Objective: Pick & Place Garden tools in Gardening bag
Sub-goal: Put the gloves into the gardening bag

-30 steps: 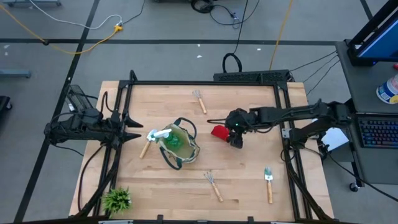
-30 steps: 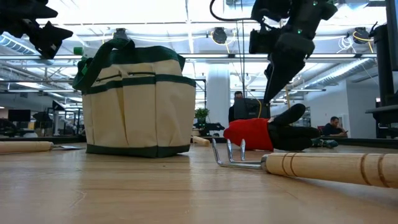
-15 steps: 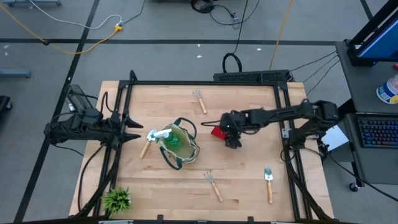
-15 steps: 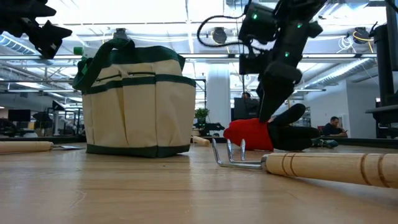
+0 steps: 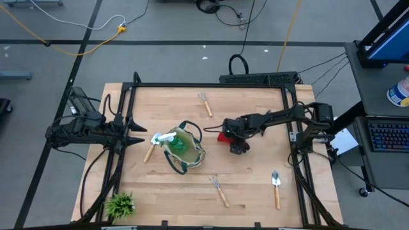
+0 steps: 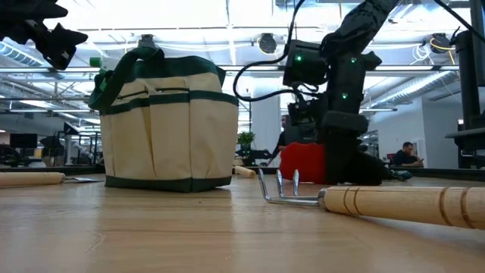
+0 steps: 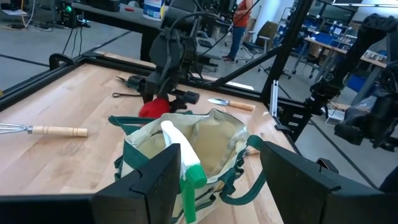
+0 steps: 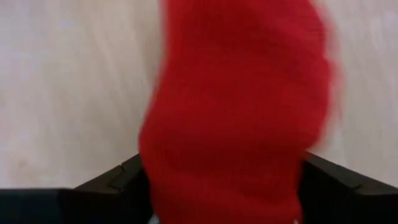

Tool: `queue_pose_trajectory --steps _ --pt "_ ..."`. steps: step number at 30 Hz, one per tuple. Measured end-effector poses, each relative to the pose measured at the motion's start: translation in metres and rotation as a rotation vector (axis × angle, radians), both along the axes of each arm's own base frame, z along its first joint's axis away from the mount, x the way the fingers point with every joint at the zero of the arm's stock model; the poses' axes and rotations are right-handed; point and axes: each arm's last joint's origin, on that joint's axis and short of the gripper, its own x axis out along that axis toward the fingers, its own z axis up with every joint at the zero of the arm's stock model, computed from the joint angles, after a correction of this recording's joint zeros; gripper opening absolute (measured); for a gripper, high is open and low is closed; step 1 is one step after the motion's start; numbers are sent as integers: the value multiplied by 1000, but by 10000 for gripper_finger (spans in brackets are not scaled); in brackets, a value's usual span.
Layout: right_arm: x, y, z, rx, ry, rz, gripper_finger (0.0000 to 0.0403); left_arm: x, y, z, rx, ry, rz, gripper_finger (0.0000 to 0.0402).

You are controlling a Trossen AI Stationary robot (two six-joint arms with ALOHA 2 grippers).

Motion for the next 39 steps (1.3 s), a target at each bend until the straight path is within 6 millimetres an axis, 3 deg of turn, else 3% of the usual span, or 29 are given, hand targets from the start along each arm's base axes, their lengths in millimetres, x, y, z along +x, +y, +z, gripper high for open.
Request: queue_pose_trajectory --steps 10,20,26,39 --pt "-2 1 4 33 -6 -59 168 0 0 0 6 -4 -1 228" --pt "-7 17 37 55 -115 -14 57 0 0 0 5 -4 -7 228" --pt "-6 32 66 -92 -170 46 51 0 0 1 4 -8 -8 228" --pt "22 49 138 -360 -362 215 50 0 -1 1 -58 -4 -20 228"
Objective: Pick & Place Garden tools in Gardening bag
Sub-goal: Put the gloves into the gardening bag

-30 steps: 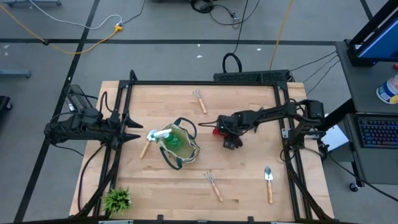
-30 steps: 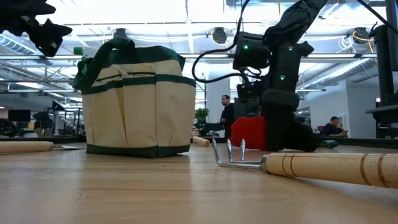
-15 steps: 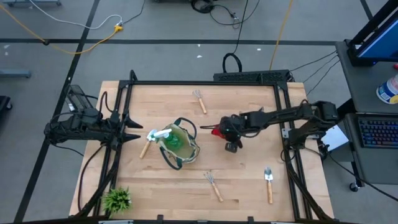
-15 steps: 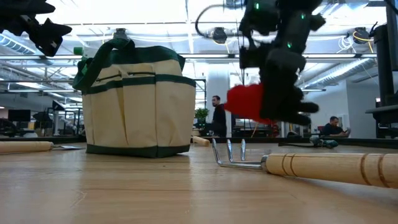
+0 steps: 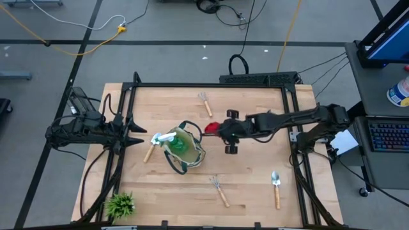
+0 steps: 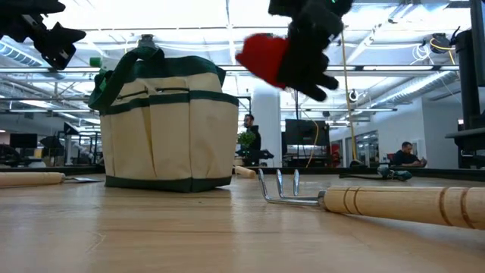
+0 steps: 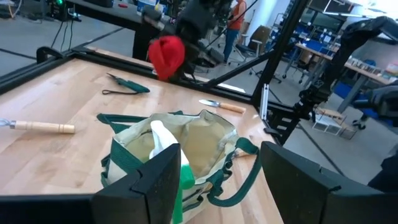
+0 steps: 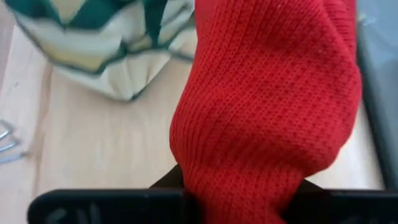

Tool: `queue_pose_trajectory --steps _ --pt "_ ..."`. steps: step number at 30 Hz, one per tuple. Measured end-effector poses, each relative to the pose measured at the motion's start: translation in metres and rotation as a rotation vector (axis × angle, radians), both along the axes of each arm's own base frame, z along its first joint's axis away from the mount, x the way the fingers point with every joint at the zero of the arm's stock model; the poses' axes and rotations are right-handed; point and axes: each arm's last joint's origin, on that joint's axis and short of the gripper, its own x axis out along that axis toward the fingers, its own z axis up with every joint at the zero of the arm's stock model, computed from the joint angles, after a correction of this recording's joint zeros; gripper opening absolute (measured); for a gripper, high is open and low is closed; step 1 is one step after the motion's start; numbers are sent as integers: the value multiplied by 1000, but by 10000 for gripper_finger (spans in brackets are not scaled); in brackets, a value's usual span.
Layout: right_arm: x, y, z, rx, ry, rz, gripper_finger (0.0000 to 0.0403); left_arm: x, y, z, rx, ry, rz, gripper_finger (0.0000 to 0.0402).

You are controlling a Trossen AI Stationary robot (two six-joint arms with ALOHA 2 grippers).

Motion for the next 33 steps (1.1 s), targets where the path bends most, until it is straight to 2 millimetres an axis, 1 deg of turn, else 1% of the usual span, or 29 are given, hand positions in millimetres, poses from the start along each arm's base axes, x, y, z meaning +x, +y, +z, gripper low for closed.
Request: queue_pose_trajectory --steps 3,6,14,21,25,33 --pt "4 1 14 -51 -45 25 50 0 0 1 -13 -8 1 228" --pt "9 1 22 -107 -96 59 50 1 0 4 -25 -41 3 228" --pt "19 3 37 -225 -221 150 49 0 0 21 -106 -207 5 228" --pt "24 6 49 -440 -282 186 49 1 0 36 -160 -335 -5 228" --pt "27 6 56 -537 -321 206 49 13 1 42 -198 -358 5 228" --pt "30 5 65 -717 -334 247 49 57 1 50 -293 -362 8 228"
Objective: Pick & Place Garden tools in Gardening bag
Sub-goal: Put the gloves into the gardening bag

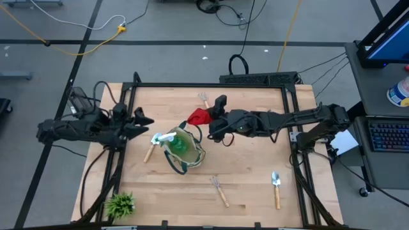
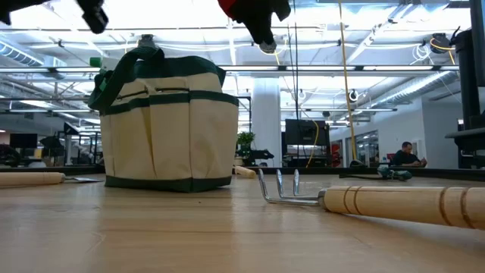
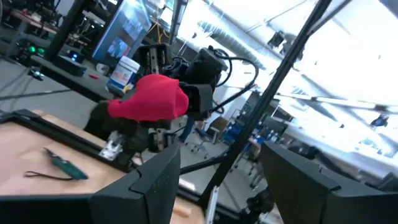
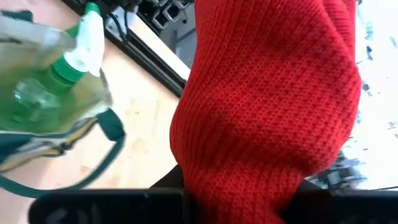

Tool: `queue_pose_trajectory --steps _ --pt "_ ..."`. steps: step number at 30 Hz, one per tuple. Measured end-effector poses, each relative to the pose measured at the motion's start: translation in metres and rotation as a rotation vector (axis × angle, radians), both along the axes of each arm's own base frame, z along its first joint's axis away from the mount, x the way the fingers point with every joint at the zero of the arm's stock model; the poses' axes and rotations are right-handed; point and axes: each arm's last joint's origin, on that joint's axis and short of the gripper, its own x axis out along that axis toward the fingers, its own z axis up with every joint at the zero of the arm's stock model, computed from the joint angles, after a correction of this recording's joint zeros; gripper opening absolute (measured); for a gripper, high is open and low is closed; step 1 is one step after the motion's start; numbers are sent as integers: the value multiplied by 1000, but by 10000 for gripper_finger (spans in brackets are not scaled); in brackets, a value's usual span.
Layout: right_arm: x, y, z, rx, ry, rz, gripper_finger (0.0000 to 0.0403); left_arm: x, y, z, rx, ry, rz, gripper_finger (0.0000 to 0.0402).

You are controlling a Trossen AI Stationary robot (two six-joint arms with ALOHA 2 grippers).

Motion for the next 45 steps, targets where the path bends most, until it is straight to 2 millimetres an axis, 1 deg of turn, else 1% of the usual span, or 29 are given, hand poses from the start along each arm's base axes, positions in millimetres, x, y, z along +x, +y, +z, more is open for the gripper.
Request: queue_pose_trajectory --steps 6,10,13,18,23,27,32,39,45 --pt "0 1 3 -152 35 3 50 25 0 1 -86 -23 -26 228" --pt "-1 2 3 -248 83 -23 51 41 1 -2 -152 9 -21 228" --pt "-1 5 4 -320 117 -31 51 53 1 3 -180 44 -9 228" --pt "-2 10 6 -407 146 -31 51 75 1 24 -182 70 -9 228" --pt "-3 20 10 -536 181 -32 51 95 1 47 -185 165 -2 228" --pt "-4 29 12 -632 214 -42 51 111 1 60 -220 249 0 228" --pt "-7 42 16 -719 237 -35 52 126 5 75 -269 280 14 228" --pt "-11 63 15 -777 245 36 52 141 13 71 -352 367 45 228" --pt "-12 67 14 -781 250 49 52 152 13 65 -409 385 8 228"
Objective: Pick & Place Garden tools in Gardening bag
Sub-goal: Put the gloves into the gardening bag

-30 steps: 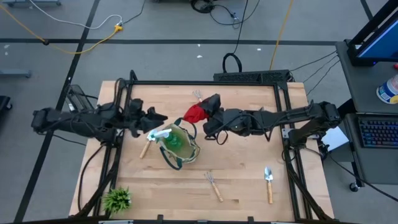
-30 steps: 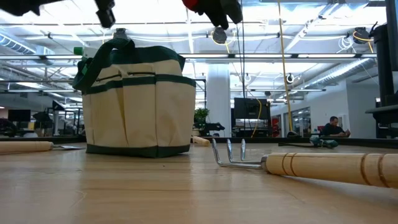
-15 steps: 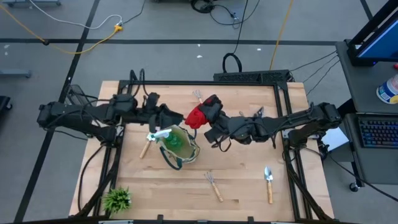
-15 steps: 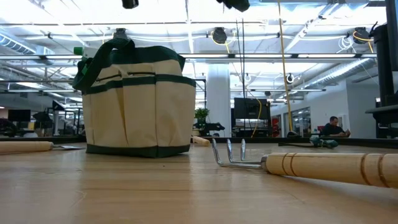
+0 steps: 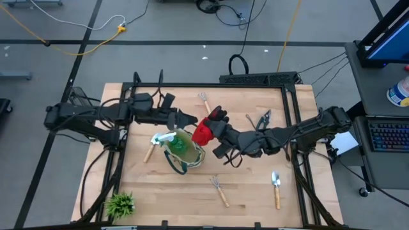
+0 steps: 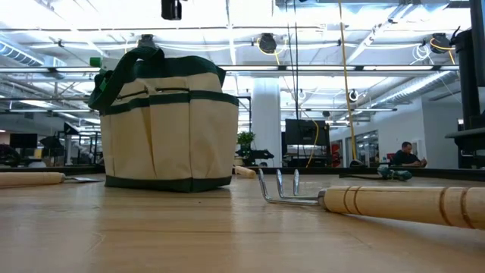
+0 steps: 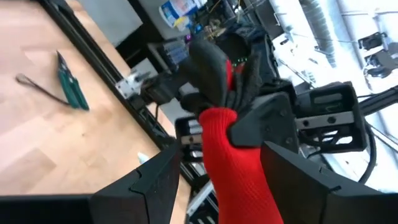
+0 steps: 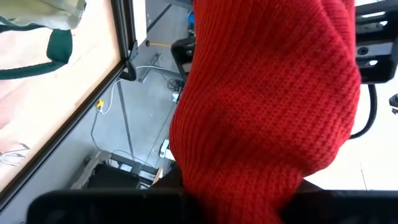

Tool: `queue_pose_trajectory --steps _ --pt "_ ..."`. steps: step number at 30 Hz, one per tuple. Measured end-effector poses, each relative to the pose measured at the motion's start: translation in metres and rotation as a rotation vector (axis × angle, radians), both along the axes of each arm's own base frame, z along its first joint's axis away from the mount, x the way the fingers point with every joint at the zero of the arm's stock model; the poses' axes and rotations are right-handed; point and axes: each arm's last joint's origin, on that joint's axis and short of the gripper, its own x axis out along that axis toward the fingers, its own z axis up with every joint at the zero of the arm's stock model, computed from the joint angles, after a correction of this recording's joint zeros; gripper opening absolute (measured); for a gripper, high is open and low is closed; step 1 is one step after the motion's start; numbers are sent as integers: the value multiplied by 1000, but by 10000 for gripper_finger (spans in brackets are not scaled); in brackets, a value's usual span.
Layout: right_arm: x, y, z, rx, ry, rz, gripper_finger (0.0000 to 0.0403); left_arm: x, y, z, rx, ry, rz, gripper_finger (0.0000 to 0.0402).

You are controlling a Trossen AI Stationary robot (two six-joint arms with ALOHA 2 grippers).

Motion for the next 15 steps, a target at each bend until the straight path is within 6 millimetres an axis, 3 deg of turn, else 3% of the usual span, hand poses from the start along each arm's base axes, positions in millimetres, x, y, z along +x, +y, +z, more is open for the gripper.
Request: queue_pose_trajectory --steps 15 --pt "-1 -1 -6 -34 76 3 52 19 -8 -9 -89 -21 -96 228"
